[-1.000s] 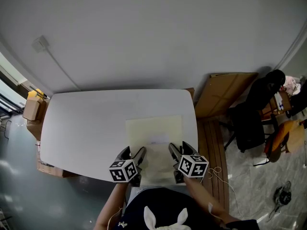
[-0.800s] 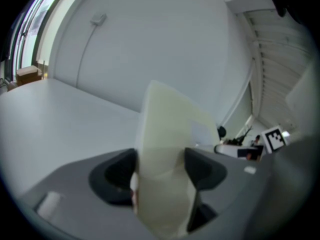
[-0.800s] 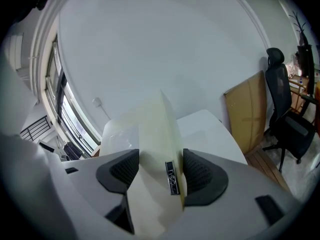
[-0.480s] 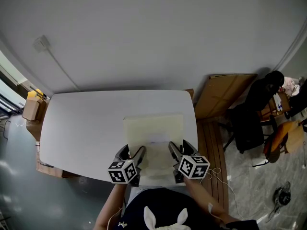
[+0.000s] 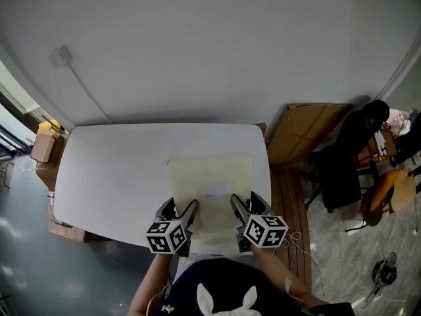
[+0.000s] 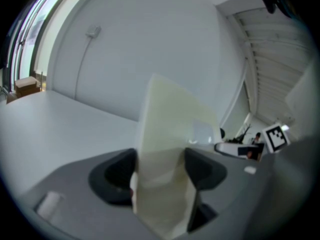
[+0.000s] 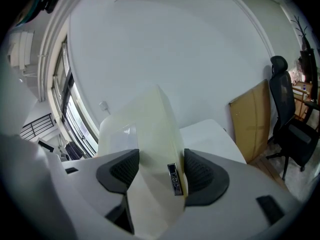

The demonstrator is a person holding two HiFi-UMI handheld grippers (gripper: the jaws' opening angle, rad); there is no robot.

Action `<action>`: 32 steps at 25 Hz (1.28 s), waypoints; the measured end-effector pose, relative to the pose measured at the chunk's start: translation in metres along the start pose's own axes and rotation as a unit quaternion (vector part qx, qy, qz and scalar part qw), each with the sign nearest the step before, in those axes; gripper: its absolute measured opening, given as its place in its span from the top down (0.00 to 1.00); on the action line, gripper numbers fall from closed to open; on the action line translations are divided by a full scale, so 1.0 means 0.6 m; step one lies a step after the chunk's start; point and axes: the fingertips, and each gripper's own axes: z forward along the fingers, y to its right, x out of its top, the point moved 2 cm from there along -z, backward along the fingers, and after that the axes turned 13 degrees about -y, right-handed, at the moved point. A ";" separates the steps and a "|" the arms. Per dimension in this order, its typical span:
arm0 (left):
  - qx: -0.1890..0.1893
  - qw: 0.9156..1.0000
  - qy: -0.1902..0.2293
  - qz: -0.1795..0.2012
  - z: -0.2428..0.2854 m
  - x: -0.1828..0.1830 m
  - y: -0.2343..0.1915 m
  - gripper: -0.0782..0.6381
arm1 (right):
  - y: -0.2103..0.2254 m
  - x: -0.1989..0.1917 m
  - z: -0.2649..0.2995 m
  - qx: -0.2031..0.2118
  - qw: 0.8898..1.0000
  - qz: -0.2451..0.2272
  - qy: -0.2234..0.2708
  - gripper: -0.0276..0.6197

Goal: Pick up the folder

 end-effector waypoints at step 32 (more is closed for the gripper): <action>-0.008 1.000 0.015 0.020 -0.082 -0.032 0.067 0.47 | -0.032 -0.027 -0.111 -0.003 0.999 -0.023 0.028 0.55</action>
